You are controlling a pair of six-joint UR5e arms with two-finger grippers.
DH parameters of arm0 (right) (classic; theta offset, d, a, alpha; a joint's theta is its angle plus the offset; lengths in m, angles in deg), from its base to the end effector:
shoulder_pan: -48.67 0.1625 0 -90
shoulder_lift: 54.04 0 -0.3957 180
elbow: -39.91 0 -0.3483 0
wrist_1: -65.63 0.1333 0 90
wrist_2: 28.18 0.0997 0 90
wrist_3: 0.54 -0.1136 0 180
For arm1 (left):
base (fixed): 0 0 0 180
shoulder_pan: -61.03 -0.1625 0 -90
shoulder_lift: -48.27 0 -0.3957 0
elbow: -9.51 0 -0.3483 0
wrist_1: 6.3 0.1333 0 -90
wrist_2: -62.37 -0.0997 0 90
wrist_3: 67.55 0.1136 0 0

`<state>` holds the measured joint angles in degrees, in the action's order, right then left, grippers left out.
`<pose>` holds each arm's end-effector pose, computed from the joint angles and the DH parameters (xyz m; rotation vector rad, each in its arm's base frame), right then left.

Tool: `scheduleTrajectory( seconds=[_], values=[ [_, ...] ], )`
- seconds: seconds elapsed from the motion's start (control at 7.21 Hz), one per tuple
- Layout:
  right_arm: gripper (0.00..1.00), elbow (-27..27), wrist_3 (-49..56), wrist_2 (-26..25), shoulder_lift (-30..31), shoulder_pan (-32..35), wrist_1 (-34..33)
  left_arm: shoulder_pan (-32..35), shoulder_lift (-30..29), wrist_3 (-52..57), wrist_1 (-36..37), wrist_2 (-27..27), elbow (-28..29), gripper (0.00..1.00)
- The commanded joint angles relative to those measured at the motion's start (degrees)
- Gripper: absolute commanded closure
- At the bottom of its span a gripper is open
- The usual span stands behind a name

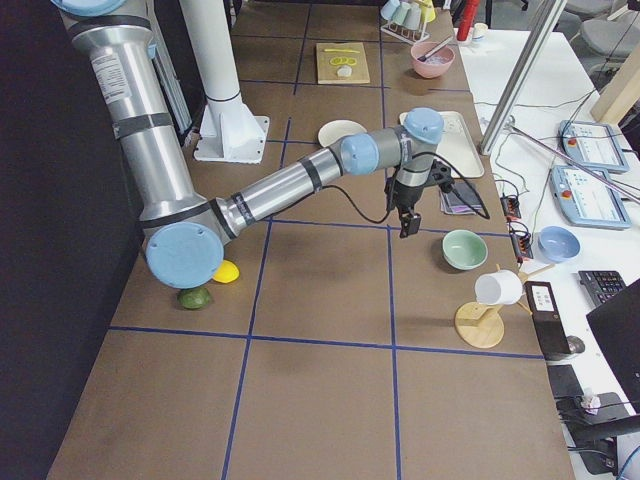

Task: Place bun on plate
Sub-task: 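Release the plate and withdraw the right arm out of view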

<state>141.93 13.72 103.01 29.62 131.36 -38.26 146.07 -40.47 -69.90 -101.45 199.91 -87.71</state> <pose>-0.0031 -0.4839 0.5235 0.1188 -0.7174 -0.3879 -0.0104 -0.4529 0.5780 0.1296 0.8374 0.1232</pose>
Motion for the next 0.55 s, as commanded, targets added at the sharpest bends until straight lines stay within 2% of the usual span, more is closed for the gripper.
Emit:
scheduleTrajectory(
  seconds=[0.0,0.14,0.42],
  values=[
    [0.00,-0.07,7.54,0.47,13.22,7.02,4.02,-2.31,-1.78,-0.20,-2.13,0.44,-1.03,0.00],
    [0.00,0.01,6.67,0.56,16.15,7.57,5.10,-5.99,-2.48,-4.20,-3.02,0.79,-1.64,0.00],
    [0.00,0.37,2.63,0.56,15.92,7.49,7.11,-17.57,-5.56,-24.63,-3.11,-1.65,-6.28,0.00]
  ],
)
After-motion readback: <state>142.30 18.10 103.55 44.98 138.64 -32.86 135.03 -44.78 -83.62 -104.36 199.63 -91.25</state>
